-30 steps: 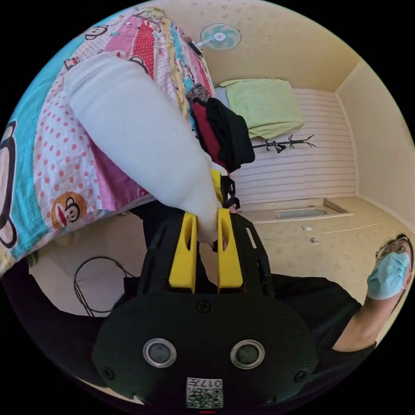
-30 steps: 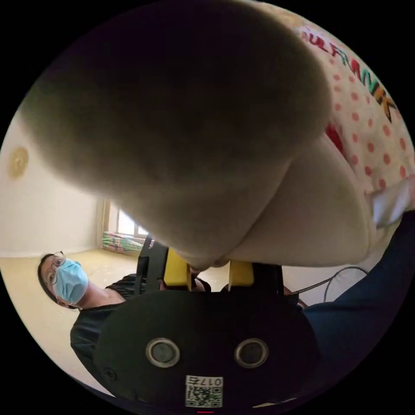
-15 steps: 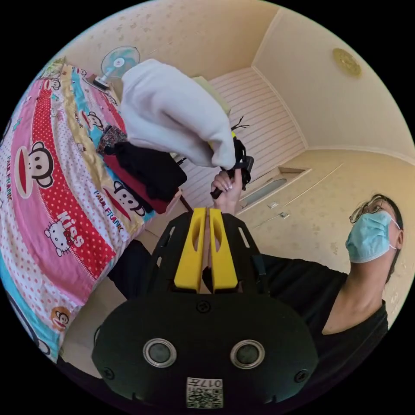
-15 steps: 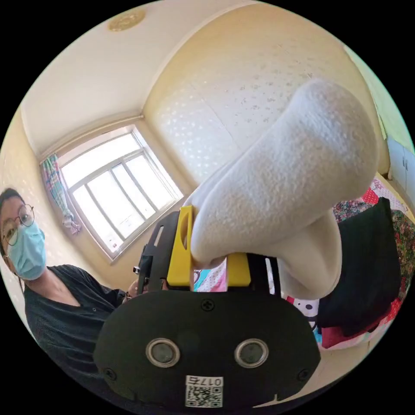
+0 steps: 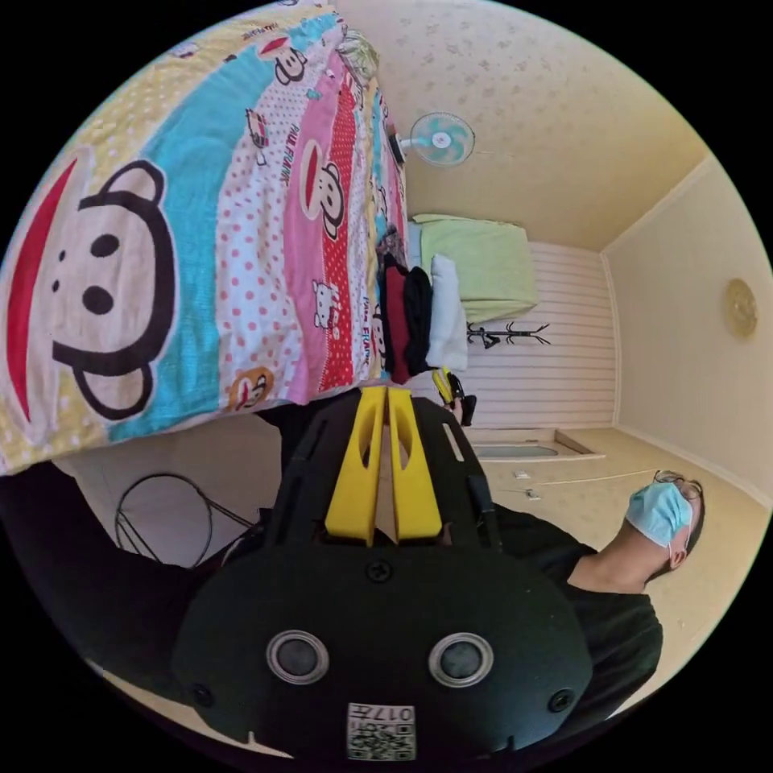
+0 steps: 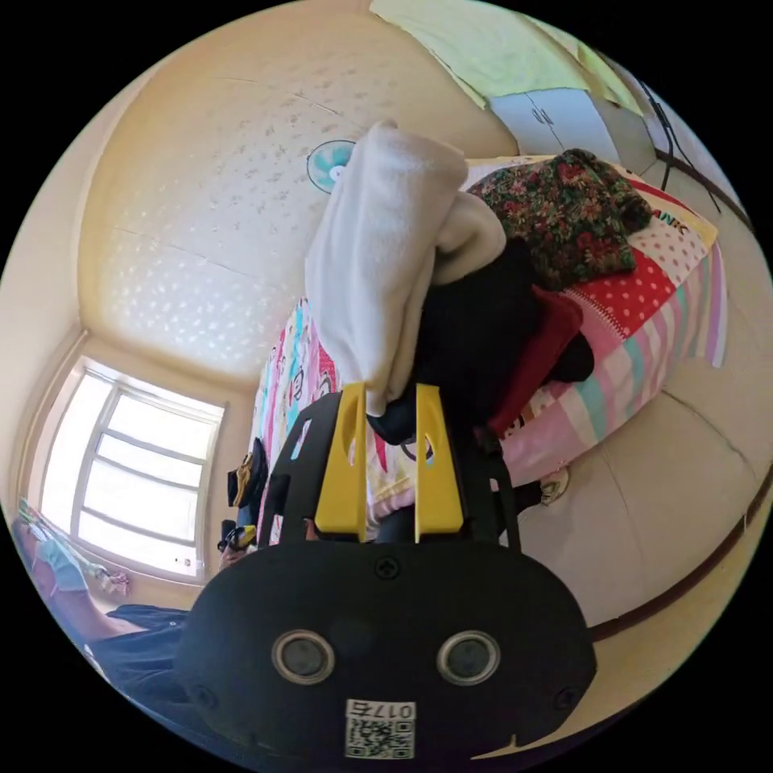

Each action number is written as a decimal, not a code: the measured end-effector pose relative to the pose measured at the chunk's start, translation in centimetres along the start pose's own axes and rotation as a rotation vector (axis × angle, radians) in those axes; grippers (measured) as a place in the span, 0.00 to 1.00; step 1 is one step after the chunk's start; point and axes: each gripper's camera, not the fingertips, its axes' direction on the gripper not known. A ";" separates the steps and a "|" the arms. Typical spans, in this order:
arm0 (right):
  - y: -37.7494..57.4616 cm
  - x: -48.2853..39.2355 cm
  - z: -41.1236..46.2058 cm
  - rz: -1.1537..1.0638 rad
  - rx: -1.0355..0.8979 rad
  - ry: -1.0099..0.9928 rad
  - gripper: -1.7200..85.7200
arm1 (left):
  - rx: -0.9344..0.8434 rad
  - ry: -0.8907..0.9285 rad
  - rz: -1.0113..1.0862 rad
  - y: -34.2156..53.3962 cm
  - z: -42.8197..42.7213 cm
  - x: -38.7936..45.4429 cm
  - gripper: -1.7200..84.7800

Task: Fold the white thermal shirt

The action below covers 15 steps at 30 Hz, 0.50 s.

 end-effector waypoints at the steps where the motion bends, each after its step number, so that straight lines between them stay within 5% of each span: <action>1: 1.5 -1.6 1.1 -0.035 -0.021 0.026 0.08 | 0.052 -0.063 0.007 0.1 -2.1 0.4 0.01; 6: 5.5 -6.7 8.9 -0.140 -0.301 0.068 0.04 | 0.148 -0.421 -0.018 0.0 -5.8 1.3 0.01; 10: 6.8 -11.2 20.3 -0.221 -0.597 -0.123 0.03 | -0.104 -0.694 -0.101 -2.1 -2.1 -2.1 0.01; 15: 9.9 -20.0 33.6 -0.324 -0.872 -0.235 0.03 | -0.051 -0.512 -0.122 -1.1 -4.2 -2.9 0.01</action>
